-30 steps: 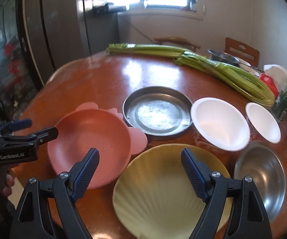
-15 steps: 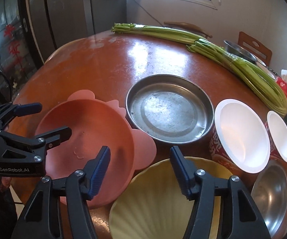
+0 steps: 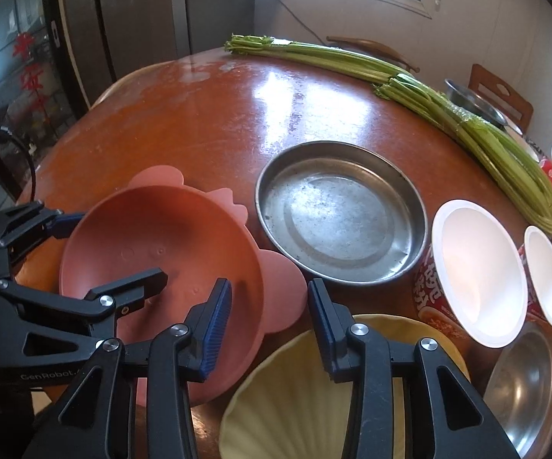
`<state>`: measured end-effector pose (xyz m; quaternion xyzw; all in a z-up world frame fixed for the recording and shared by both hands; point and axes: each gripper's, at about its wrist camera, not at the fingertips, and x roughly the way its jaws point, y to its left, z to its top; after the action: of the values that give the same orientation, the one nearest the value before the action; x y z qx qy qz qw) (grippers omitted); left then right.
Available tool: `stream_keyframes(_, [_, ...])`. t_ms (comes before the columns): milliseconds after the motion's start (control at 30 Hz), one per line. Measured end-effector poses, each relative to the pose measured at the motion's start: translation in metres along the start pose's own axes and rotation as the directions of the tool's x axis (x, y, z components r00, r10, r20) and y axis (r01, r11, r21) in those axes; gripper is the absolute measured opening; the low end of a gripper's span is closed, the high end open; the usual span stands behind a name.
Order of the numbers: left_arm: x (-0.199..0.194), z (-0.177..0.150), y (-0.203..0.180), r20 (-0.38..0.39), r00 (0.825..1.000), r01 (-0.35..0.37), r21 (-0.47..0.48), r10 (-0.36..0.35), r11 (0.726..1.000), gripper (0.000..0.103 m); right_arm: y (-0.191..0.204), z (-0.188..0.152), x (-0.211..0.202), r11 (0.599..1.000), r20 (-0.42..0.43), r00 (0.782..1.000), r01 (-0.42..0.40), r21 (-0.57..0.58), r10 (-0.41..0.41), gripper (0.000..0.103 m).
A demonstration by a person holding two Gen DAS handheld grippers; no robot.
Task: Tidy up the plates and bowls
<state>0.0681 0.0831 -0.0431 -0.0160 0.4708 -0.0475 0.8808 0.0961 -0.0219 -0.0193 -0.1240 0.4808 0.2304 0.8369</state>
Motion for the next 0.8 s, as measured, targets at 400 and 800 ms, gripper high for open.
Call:
stream_keyframes(400, [-0.019,-0.010,0.057,0.010,0.996,-0.084,-0.146,0.086,0.986,0.076,0.046,0.033,0.009,0.995,0.029,0.995,-0.090,-0.049,0.091,0.043])
stream_keyframes(800, [-0.013,-0.009,0.077,-0.003,0.991,-0.129,-0.202,0.131,0.971,0.076,0.062,0.067,0.035,0.992,0.034,0.993,-0.114,-0.049,0.115,0.043])
